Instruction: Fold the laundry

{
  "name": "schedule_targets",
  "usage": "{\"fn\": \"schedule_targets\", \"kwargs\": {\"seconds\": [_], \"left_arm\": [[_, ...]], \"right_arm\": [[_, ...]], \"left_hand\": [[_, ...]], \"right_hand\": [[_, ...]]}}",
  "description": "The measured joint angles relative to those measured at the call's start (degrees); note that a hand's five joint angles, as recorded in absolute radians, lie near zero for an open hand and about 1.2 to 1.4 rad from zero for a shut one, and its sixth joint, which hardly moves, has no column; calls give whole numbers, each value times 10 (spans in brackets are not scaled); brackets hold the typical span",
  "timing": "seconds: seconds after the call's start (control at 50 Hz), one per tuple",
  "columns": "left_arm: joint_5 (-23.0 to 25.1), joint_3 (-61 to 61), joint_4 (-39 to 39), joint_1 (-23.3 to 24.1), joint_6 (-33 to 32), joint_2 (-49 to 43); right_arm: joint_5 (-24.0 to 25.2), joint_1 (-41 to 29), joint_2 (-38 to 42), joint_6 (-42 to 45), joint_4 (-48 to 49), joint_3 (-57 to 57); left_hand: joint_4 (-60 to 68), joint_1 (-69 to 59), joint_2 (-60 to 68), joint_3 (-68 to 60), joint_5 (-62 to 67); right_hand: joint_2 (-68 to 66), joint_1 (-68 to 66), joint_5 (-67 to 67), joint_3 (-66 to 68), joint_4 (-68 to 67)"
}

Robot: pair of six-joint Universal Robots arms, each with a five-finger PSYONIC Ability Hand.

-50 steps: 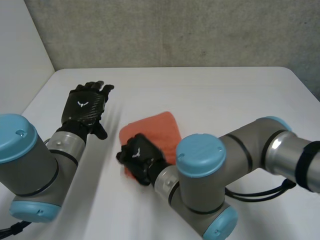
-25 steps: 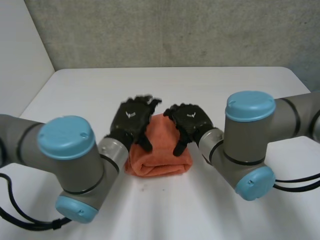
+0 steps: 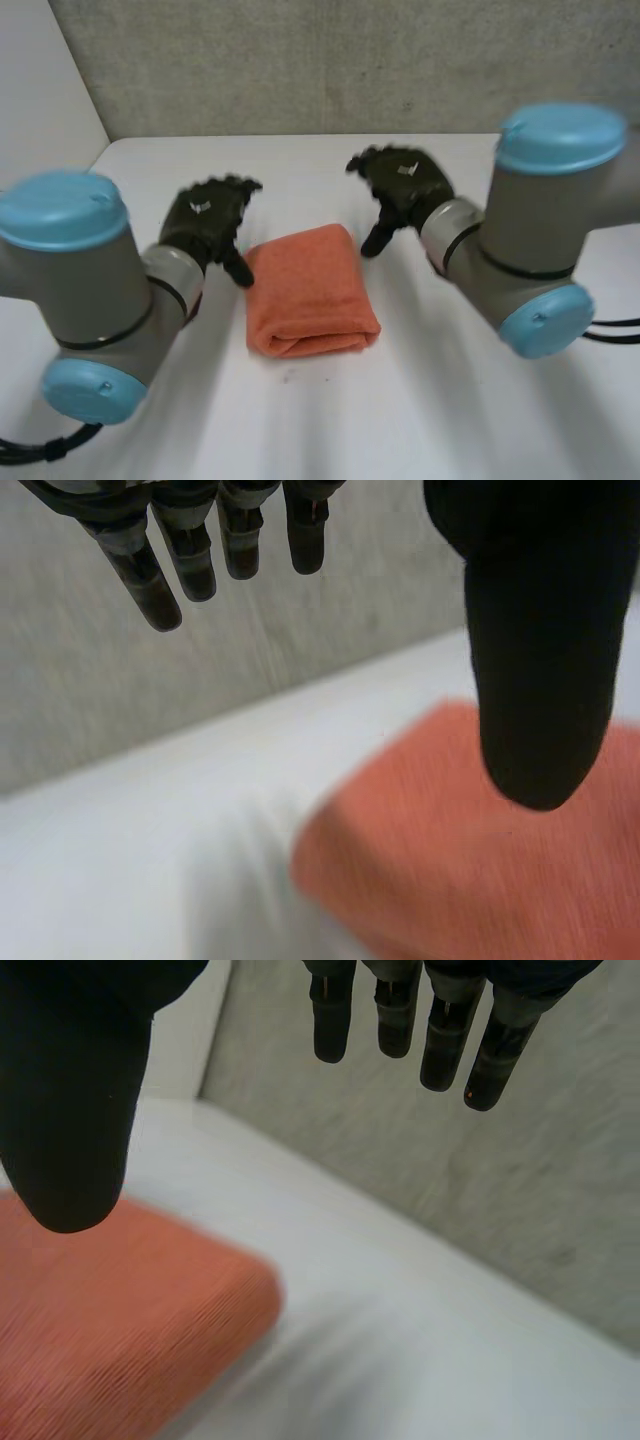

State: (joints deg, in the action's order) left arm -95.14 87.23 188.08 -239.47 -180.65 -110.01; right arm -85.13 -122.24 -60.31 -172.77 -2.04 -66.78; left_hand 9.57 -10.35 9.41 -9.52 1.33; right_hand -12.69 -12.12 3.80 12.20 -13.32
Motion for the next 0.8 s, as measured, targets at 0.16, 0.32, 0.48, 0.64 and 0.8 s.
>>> {"fn": "schedule_targets", "kwargs": {"seconds": [0.16,0.32,0.48,0.64,0.8], "left_arm": [[2,-34,-10,-16,-1,83],[12,-82,-72,-63,2,139],[31,-103,-107,-81,18,142],[58,-101,-110,-85,29,139],[64,-94,-107,-84,28,138]], "right_arm": [[-72,30,-92,-8,8,-10],[-106,79,-168,2,15,-59],[-98,88,-184,4,35,-89],[-95,85,-182,6,45,-94],[-94,83,-180,10,44,-94]], "left_hand": [[0,0,0,0,0],[0,0,0,0,0],[0,0,0,0,0],[0,0,0,0,0],[0,0,0,0,0]], "right_hand": [[0,0,0,0,0],[0,0,0,0,0],[0,0,0,0,0],[0,0,0,0,0],[0,0,0,0,0]]}}
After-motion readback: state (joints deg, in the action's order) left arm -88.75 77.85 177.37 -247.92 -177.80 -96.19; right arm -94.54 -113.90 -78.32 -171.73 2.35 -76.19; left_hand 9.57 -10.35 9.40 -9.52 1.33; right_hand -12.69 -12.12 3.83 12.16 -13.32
